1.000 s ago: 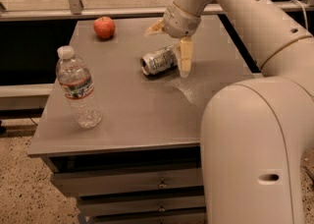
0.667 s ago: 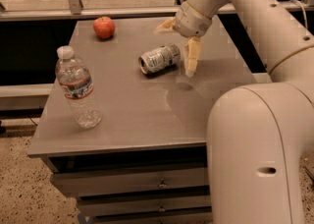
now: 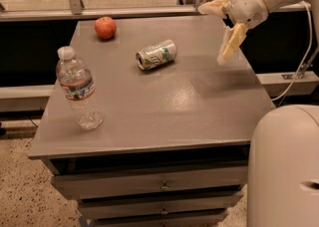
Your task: Knock 7up can over
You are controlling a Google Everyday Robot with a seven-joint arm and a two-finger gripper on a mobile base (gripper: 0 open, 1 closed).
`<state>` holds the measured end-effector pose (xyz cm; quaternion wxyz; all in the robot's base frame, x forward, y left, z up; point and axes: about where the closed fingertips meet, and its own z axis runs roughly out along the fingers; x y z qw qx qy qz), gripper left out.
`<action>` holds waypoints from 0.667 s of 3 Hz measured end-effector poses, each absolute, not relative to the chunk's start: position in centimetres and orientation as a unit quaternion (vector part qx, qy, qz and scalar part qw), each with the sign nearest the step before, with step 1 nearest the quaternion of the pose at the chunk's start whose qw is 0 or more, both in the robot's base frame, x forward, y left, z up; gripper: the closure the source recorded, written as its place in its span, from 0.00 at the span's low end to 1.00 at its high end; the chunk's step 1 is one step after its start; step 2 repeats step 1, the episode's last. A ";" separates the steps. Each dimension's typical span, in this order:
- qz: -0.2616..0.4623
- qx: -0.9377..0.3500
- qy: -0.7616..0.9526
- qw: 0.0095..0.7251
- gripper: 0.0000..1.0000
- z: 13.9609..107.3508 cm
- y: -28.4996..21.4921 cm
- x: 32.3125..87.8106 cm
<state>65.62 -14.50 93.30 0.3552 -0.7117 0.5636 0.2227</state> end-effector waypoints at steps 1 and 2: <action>0.214 -0.711 0.563 0.362 0.00 93.0 -13.5 66.8; 0.214 -0.711 0.563 0.362 0.00 93.0 -13.5 66.8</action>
Offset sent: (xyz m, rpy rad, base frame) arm 0.0000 0.0000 0.0000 0.0000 0.0000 0.0000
